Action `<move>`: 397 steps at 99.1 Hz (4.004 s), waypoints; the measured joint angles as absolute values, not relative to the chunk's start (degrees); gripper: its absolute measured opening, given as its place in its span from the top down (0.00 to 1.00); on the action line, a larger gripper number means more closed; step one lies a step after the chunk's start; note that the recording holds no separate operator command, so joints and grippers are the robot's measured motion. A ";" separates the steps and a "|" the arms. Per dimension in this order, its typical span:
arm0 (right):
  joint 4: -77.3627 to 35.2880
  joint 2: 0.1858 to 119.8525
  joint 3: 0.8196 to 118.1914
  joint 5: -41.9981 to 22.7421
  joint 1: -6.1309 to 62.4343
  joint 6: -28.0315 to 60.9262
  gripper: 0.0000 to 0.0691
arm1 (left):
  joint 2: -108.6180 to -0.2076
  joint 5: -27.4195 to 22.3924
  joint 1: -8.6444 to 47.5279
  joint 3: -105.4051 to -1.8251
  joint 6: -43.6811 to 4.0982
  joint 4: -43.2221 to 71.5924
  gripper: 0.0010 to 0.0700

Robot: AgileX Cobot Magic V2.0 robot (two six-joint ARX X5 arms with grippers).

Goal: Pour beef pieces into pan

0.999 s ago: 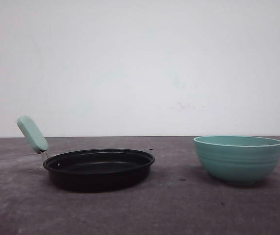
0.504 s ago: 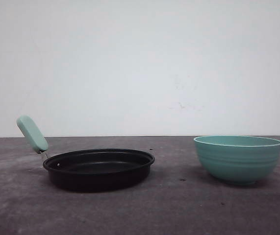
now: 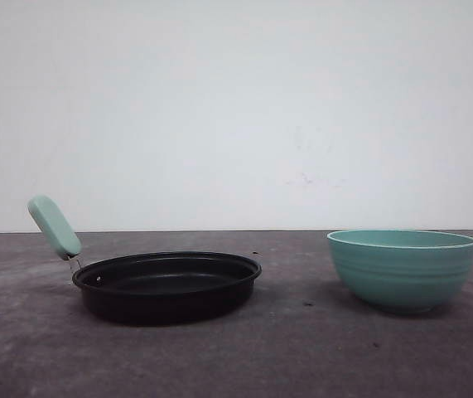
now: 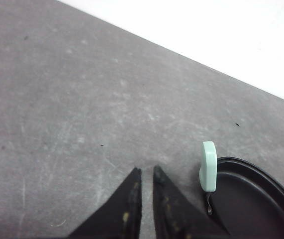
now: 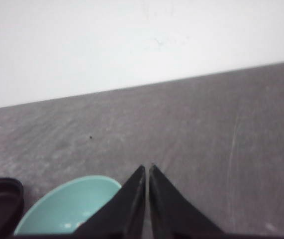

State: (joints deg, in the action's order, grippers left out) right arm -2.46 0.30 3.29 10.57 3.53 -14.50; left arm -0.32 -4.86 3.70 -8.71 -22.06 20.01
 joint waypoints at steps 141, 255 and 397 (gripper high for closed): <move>-19.07 40.95 54.06 22.39 3.75 -14.76 0.02 | -49.39 -16.03 8.49 -63.16 -18.92 30.20 0.24; -35.33 48.10 54.26 22.24 3.75 -9.06 0.01 | -79.72 -23.79 11.68 -42.52 -38.22 16.91 0.23; -38.35 81.03 54.28 22.30 3.75 -7.29 0.34 | -73.84 -30.02 15.07 -42.54 -38.46 8.82 0.93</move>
State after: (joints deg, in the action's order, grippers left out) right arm -38.35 81.03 54.28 22.30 3.75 -7.29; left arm -73.84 -30.02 15.07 -42.54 -38.46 8.82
